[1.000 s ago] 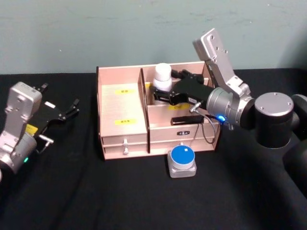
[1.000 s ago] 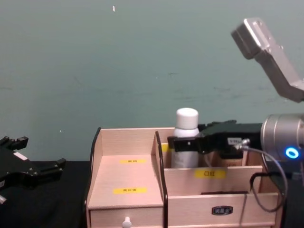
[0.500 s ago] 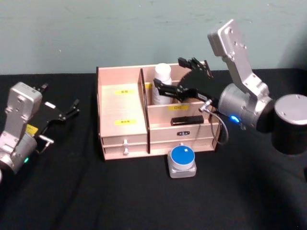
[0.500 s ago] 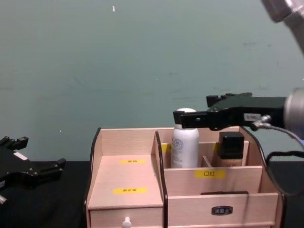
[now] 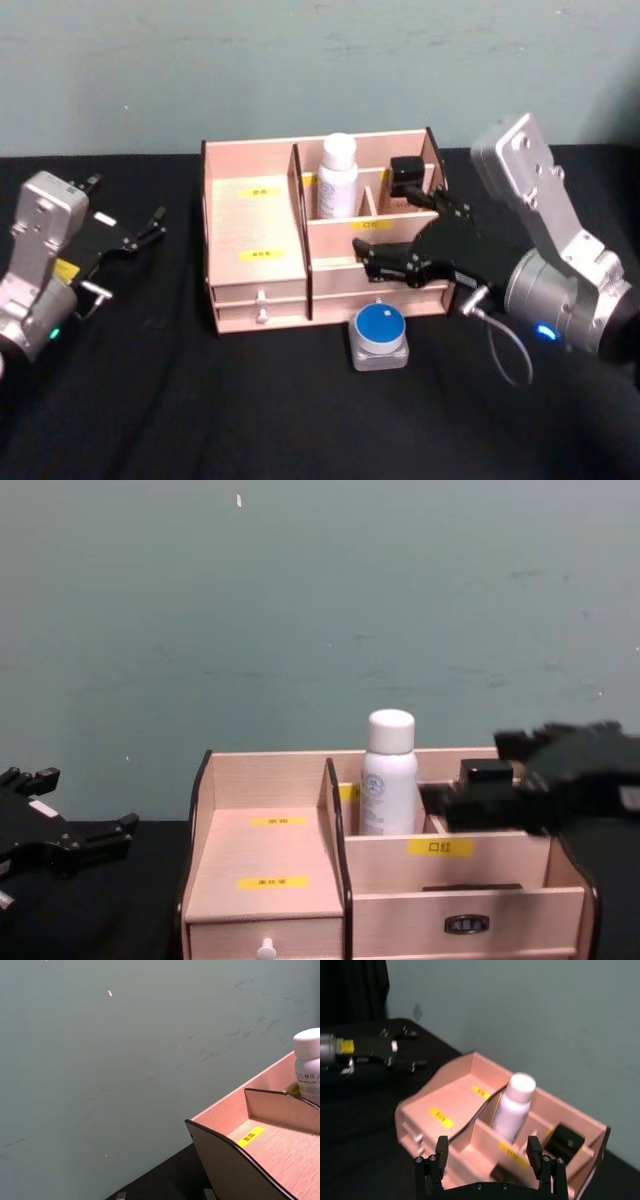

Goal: Pick up the facial cleanser and watermelon frost from the table and place them into the tiered storage box.

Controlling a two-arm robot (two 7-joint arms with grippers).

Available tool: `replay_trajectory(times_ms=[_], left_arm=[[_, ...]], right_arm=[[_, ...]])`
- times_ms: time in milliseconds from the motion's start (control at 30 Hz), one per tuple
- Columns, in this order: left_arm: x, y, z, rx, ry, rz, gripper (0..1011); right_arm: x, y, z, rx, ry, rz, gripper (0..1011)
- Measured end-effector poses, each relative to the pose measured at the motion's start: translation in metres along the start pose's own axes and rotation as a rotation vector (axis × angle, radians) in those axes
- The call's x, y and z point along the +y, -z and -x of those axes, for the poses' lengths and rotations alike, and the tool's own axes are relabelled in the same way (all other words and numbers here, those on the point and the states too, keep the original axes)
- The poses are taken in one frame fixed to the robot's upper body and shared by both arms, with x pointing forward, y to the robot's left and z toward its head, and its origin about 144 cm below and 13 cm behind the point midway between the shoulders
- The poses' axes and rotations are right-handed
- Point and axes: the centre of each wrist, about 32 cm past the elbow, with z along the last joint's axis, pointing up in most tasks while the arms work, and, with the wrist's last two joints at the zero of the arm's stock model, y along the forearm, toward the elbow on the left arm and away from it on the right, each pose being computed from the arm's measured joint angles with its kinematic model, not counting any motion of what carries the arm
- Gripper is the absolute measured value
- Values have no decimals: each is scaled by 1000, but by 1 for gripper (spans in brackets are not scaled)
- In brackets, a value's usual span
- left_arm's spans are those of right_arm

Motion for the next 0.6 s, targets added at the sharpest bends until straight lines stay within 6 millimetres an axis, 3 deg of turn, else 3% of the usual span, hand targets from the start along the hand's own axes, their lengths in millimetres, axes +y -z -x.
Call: replay_trajectory(times_ms=[200, 600], left_arm=[[0, 0, 0, 0, 0, 0, 1001], [0, 0, 0, 0, 0, 0, 1001]], right_arm=[[-21, 14, 19, 27, 6, 91, 1000], [-30, 37, 43, 76, 31, 211, 1000]])
